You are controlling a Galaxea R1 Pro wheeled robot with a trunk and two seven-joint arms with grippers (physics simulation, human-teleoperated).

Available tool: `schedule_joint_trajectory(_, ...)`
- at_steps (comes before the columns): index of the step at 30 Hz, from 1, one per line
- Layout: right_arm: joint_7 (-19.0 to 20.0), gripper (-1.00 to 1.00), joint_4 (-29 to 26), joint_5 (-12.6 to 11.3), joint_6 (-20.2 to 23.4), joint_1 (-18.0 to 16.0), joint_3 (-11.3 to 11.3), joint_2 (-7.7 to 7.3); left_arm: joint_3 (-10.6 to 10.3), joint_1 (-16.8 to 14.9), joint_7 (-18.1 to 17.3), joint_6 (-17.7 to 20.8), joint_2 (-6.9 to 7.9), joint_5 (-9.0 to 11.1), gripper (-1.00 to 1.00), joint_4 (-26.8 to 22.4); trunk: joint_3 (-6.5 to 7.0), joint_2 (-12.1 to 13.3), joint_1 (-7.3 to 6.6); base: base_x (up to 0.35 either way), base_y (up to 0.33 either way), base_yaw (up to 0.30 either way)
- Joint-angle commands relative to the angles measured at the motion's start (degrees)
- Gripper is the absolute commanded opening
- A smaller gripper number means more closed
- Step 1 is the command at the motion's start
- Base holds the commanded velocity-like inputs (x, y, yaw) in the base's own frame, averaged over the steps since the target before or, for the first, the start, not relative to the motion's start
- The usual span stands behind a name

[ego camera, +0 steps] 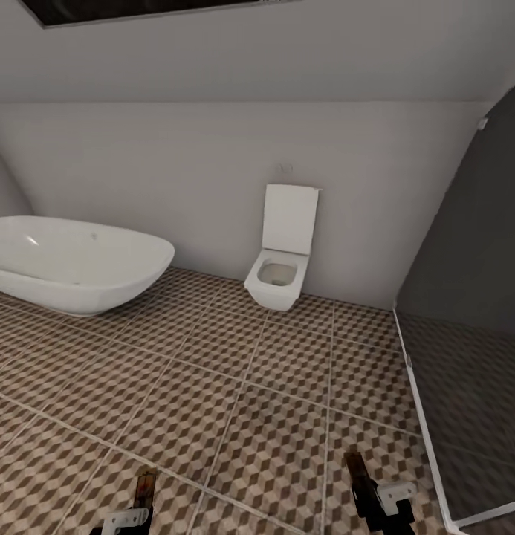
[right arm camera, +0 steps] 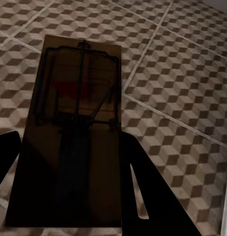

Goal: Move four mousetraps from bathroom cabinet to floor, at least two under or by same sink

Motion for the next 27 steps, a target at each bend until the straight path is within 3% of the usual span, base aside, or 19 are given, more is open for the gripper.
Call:
schedule_joint_trajectory(1, -0.5, -1.00, 0.0, 0.5, -0.1, 0.0, 0.2, -0.01, -0.2, -0.1, -0.6, -0.2, -0.03, 0.6, -1.00, 0.2, 0.00, 0.0, 0.00, 0.000, 0.000, 0.255)
schedule_joint_trajectory(27, -0.5, -1.00, 0.0, 0.5, -0.1, 0.0, 0.2, -0.01, -0.2, -0.1, -0.6, -0.2, -0.08, 0.6, -1.00, 0.2, 1.63, 0.0, 0.00, 0.000, 0.000, 0.231)
